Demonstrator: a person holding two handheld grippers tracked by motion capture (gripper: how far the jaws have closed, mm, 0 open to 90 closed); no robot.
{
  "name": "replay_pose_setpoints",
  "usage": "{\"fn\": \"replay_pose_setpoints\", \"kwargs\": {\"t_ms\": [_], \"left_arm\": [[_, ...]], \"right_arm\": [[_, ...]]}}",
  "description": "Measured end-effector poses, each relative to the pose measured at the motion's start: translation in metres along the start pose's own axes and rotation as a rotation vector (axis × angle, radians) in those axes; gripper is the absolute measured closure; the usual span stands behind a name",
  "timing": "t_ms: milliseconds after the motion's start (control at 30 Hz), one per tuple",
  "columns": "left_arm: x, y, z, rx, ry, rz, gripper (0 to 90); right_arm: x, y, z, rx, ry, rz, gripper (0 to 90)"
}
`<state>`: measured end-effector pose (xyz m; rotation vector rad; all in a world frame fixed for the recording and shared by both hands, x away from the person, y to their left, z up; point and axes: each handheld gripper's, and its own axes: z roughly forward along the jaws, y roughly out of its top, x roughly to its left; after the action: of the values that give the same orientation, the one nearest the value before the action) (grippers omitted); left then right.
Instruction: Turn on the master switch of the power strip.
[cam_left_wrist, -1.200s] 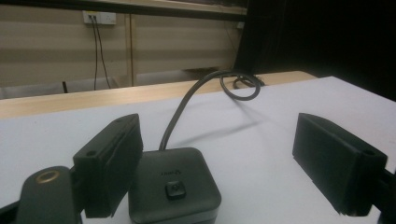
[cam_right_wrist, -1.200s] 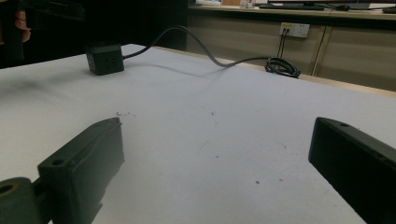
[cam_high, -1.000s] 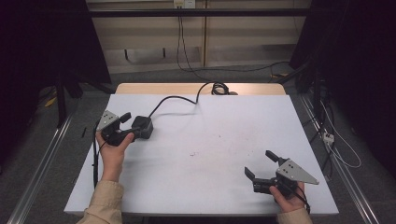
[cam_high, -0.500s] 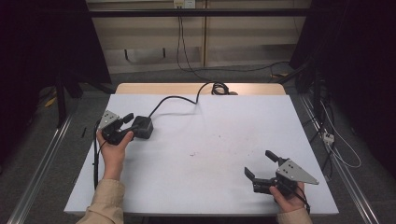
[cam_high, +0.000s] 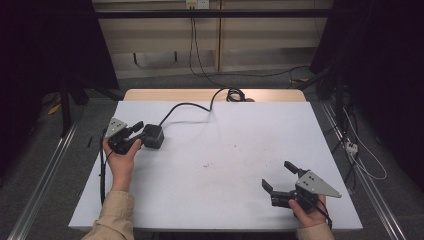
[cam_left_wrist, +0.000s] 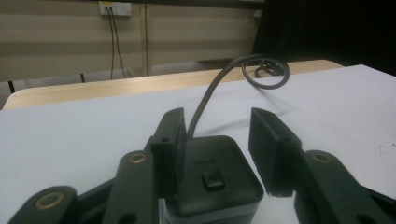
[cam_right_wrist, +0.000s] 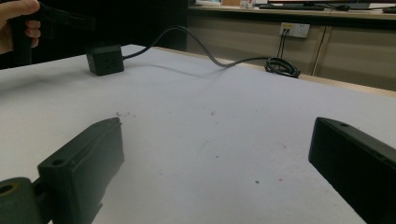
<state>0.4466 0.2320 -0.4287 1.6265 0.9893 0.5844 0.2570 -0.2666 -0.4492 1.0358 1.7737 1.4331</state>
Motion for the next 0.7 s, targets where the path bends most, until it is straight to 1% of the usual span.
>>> {"fn": "replay_pose_setpoints", "kwargs": {"t_ms": [67, 167, 233, 267, 367, 467, 533, 600, 700], "left_arm": [[0.0003, -0.0007, 0.0008, 0.012, 0.009, 0.004, 58.4], [0.0014, -0.002, 0.0022, 0.023, 0.01, 0.007, 61.7], [0.0018, -0.0019, 0.0021, 0.021, 0.012, 0.01, 63.7], [0.0015, -0.0017, 0.0021, 0.018, 0.013, 0.001, 64.5], [0.0029, -0.0012, 0.0014, 0.016, 0.018, -0.002, 68.9], [0.004, -0.001, 0.0012, 0.029, 0.022, 0.005, 70.9], [0.0037, 0.0002, 0.0018, 0.04, 0.022, 0.021, 71.4], [0.0024, 0.0012, 0.0025, 0.04, 0.02, 0.023, 72.7], [0.0008, 0.002, 0.0039, 0.051, 0.021, 0.037, 74.4]], "right_arm": [[0.0, 0.0, 0.0, 0.0, 0.0, 0.0, 2.8], [0.0003, 0.0, 0.0, -0.001, 0.002, -0.001, 2.8], [0.0002, -0.0001, 0.0001, -0.001, 0.002, -0.001, 2.8], [0.0002, -0.0001, 0.0001, -0.001, 0.002, 0.0, 2.8], [-0.0002, 0.0, -0.0001, -0.001, 0.0, 0.0, 2.8], [-0.0003, 0.0, -0.0001, -0.002, 0.0, 0.0, 2.8], [0.0001, 0.0002, -0.0003, -0.001, 0.0, -0.001, 2.8], [0.0004, 0.0003, -0.0003, -0.004, 0.002, -0.001, 2.8], [0.0004, 0.0001, 0.0003, 0.0, 0.004, -0.002, 2.8]]}}
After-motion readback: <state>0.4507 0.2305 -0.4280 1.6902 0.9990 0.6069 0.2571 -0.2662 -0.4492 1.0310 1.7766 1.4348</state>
